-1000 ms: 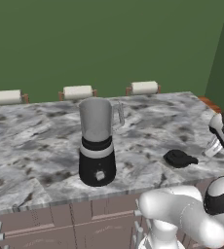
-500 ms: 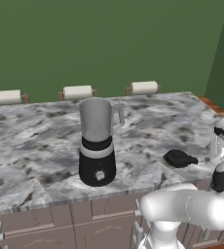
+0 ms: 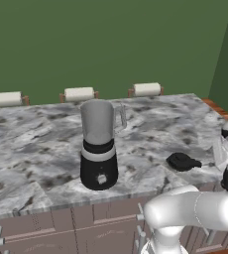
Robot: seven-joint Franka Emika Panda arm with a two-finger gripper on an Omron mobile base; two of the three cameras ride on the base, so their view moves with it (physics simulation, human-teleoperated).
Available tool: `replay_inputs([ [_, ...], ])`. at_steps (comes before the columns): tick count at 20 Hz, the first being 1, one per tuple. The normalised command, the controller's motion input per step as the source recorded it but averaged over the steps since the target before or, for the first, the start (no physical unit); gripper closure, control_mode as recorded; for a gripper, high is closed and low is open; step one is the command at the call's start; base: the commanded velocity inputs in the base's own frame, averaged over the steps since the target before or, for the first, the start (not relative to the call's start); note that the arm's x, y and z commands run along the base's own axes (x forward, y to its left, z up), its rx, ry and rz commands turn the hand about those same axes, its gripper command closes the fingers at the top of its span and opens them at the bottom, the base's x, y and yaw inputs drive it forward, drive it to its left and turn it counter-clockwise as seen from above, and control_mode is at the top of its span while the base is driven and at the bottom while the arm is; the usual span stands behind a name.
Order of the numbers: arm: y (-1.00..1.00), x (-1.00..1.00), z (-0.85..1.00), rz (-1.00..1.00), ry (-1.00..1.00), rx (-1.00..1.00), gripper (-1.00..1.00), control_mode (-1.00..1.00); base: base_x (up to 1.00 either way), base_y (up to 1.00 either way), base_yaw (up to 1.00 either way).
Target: Open the blender lid, put the tangerine in the blender, close the lid, and start the blender.
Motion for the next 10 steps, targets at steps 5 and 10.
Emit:
replay_inputs([
  [5,0.39,0.12,-0.21,0.00,0.00,0.00,-1.00,-1.00,0.00,0.00,0.00],
  [10,0.07,0.16,-0.31,0.00,0.00,0.00,-1.00,-1.00,0.00,0.00,0.00],
])
